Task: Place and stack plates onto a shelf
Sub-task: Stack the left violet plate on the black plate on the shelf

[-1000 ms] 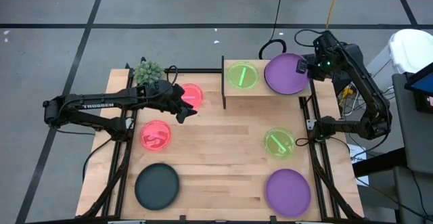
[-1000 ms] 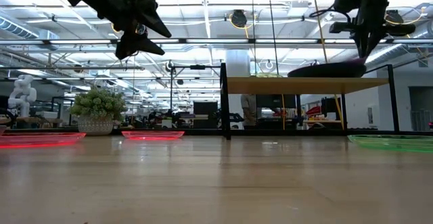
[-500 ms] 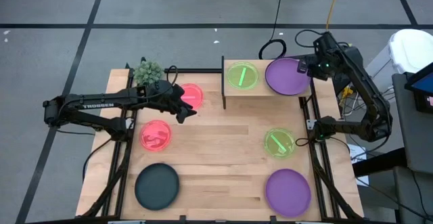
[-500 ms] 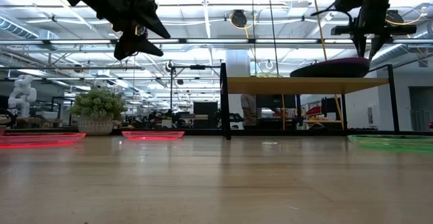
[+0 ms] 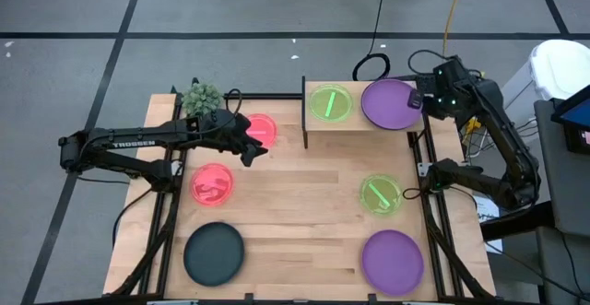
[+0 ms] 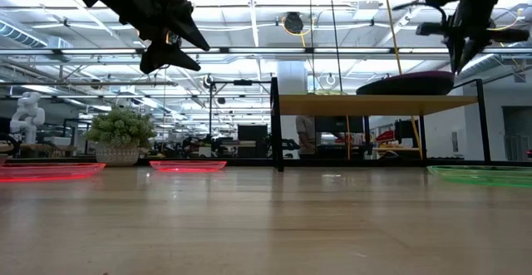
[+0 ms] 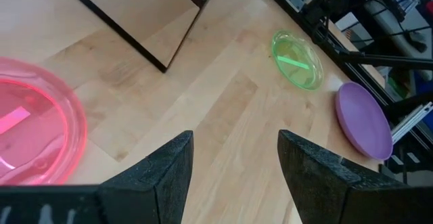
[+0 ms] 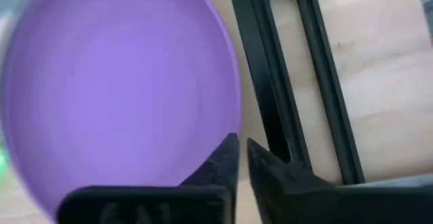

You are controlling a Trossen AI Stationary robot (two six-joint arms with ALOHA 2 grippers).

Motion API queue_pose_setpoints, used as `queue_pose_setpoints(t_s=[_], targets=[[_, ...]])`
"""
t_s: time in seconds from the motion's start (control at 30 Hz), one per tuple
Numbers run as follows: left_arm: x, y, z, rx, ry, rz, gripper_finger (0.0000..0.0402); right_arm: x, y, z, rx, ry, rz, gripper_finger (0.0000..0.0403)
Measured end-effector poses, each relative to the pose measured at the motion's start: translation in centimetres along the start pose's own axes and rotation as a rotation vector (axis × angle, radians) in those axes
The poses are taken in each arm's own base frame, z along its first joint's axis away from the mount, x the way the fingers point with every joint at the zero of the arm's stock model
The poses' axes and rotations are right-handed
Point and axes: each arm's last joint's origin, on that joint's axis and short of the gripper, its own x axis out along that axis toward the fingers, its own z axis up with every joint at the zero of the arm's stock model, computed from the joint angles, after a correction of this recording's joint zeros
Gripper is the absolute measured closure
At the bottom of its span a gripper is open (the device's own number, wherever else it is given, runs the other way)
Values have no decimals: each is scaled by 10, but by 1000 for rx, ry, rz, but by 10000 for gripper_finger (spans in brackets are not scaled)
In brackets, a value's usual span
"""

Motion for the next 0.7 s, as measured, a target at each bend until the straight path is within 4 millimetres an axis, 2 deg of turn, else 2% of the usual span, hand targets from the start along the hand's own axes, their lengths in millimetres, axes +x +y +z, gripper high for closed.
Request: queue_pose_setpoints(t_s=[0.23,0.57,0.7], targets=[[0,0,0,-5,0,0,181,26,-4,-7,33,20,64,399],[0,0,0,-34,0,-1,181,17,-5,-8,57,-41,115,402],[0,0,0,-34,0,-1,181,12,-3,-8,89,-67,188,402]])
